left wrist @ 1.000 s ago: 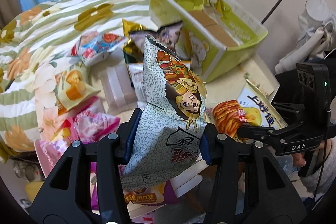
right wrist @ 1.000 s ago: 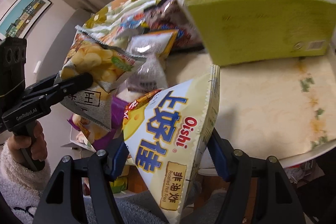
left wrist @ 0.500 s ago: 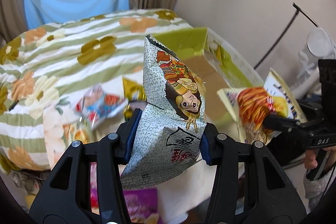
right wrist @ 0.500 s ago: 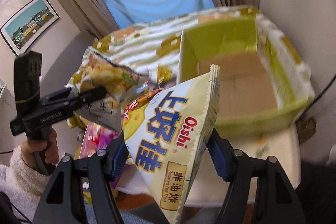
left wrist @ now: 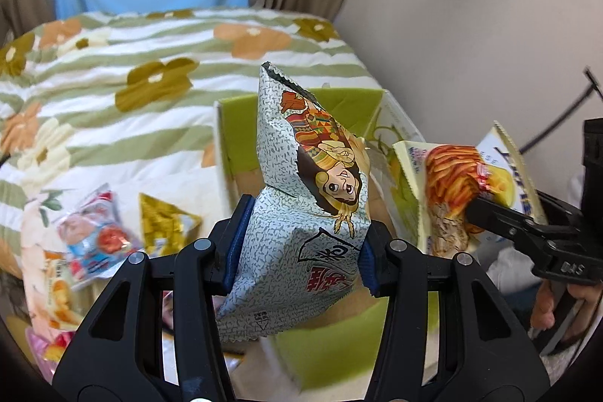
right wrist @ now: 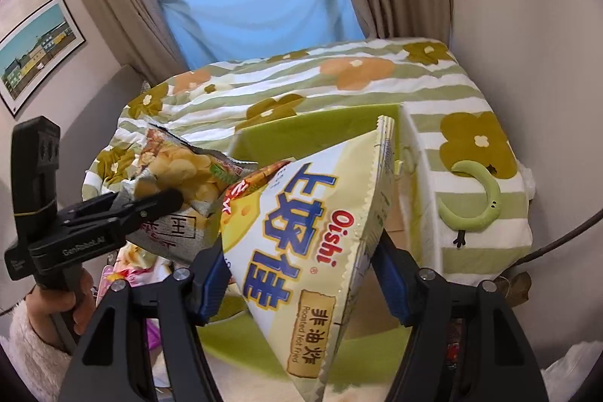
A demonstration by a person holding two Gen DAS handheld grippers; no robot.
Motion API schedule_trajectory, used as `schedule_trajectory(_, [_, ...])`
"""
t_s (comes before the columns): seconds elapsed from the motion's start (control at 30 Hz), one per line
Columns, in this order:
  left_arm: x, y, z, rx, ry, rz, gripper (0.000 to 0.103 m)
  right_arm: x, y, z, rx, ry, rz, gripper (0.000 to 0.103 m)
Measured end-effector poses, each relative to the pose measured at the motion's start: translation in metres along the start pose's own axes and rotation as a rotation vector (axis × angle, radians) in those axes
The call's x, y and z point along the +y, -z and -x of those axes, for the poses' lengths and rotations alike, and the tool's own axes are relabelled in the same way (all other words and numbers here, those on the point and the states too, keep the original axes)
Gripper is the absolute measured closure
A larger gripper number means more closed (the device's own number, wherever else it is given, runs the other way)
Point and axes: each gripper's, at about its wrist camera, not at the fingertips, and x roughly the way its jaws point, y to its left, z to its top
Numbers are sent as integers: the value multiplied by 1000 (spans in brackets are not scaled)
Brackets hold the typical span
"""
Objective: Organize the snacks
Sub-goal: 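Carry both bags over the green box and open both grippers to drop them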
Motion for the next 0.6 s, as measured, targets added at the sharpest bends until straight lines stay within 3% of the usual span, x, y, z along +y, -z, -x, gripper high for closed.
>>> schedule_trajectory(0.17, [-19, -19, -45, 41, -52, -13, 58, -25, -15, -14, 33, 1, 22, 39])
schedule_trajectory(0.23, [-24, -25, -59, 53, -104, -28, 52, -30, -18, -20, 41, 8, 32, 39])
schedule_trajectory(0.27, [-25, -26, -64, 61, -131, -31, 38, -35, -20, -21, 46, 6, 33, 39])
schedule_trajectory(0.3, [-25, -29, -70, 66, -163, -26, 14, -38, -22, -24, 51, 5, 32, 39])
schedule_trajectory(0.37, [-24, -30, -69, 39, -174, -16, 1, -45, -22, -29, 62, 6, 28, 39])
schedule_trajectory(0.6, [-16, -22, -58, 44, -194, -30, 1, -54, -27, -46, 89, 23, 15, 39])
